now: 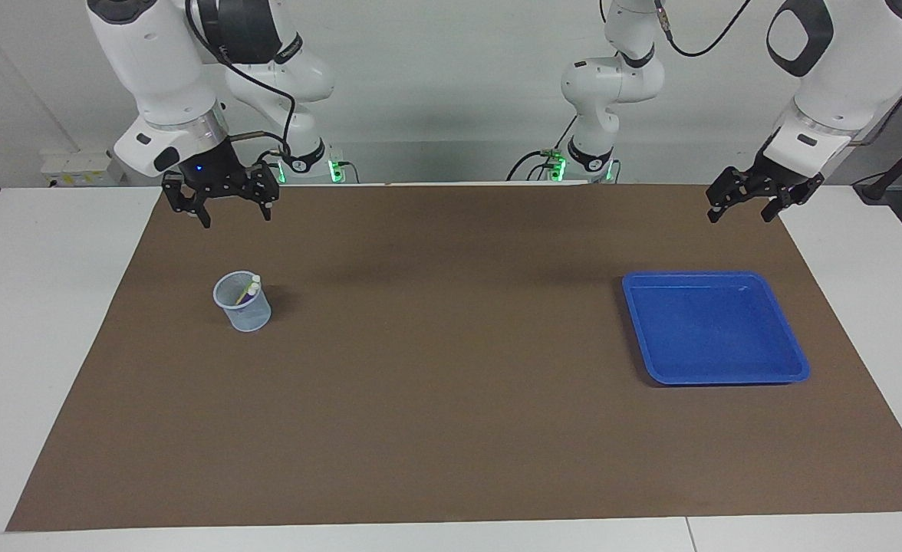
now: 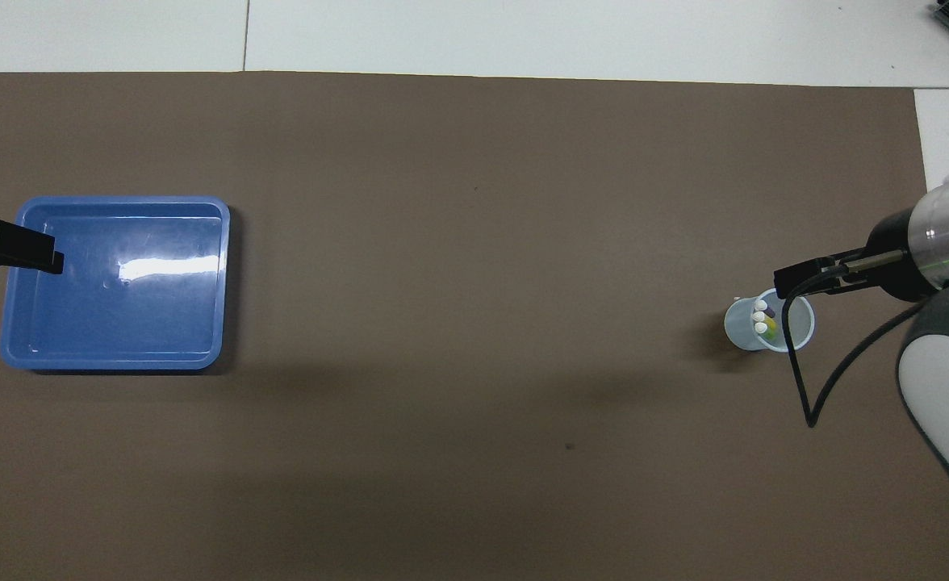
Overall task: Right arm passes pens to left for tray arrangement
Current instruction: 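Lower the right gripper into the white cup and grasp a green pen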
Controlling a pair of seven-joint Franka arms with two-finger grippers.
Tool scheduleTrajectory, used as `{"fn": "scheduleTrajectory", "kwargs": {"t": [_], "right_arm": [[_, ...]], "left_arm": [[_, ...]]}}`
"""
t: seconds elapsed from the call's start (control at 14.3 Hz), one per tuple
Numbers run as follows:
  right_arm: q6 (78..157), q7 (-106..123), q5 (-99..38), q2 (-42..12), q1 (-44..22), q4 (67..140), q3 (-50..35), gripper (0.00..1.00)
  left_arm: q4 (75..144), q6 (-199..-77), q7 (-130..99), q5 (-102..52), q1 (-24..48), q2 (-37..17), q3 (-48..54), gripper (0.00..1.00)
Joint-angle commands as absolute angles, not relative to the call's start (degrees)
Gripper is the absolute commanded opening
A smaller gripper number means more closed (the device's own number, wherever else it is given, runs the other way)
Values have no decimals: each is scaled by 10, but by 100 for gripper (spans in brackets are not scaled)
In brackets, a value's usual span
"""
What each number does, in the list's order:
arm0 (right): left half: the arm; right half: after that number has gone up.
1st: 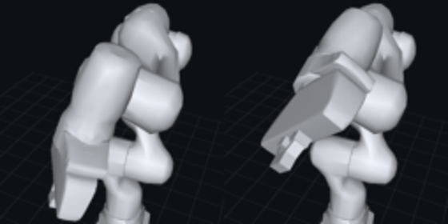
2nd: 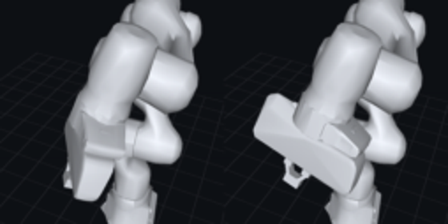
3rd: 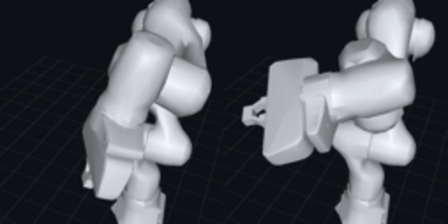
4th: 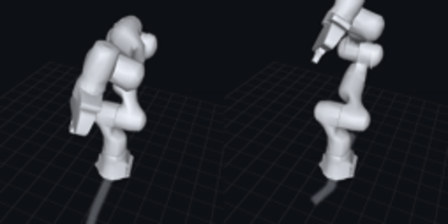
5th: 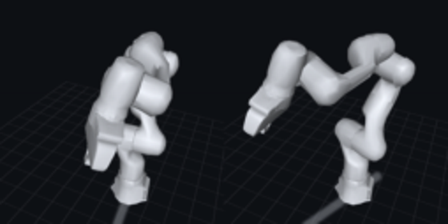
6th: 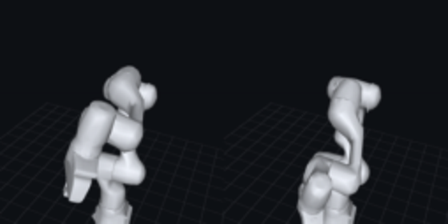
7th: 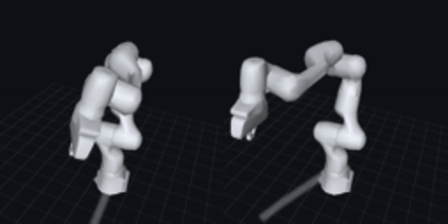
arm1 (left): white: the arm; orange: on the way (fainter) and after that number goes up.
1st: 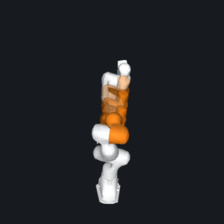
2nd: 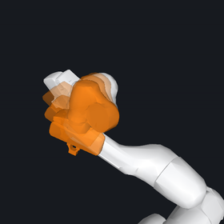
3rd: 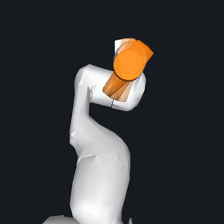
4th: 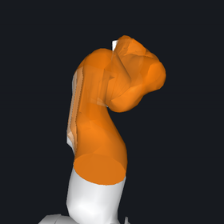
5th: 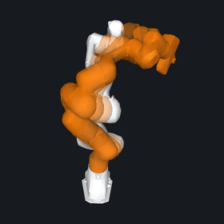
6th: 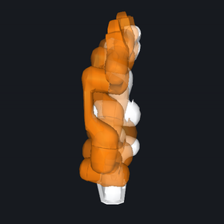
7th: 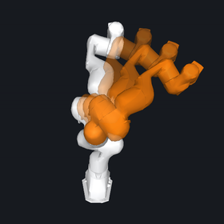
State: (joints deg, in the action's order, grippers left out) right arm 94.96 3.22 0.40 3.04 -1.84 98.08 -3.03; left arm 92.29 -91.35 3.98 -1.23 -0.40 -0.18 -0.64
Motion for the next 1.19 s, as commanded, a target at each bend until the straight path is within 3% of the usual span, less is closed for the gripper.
{"fn": "scheduleTrajectory", "kwargs": {"t": [0.0,0.84,1.12], "right_arm": [[940,23,-13,32,-11,975,-33,100],[972,118,-12,40,-6,983,-4,100],[1040,148,-12,52,-15,1038,-8,100]], "left_arm": [[926,-920,42,-1,-2,5,-11,100],[931,-918,40,-1,-7,12,-11,100],[931,-910,40,-1,-4,17,-10,100]]}}
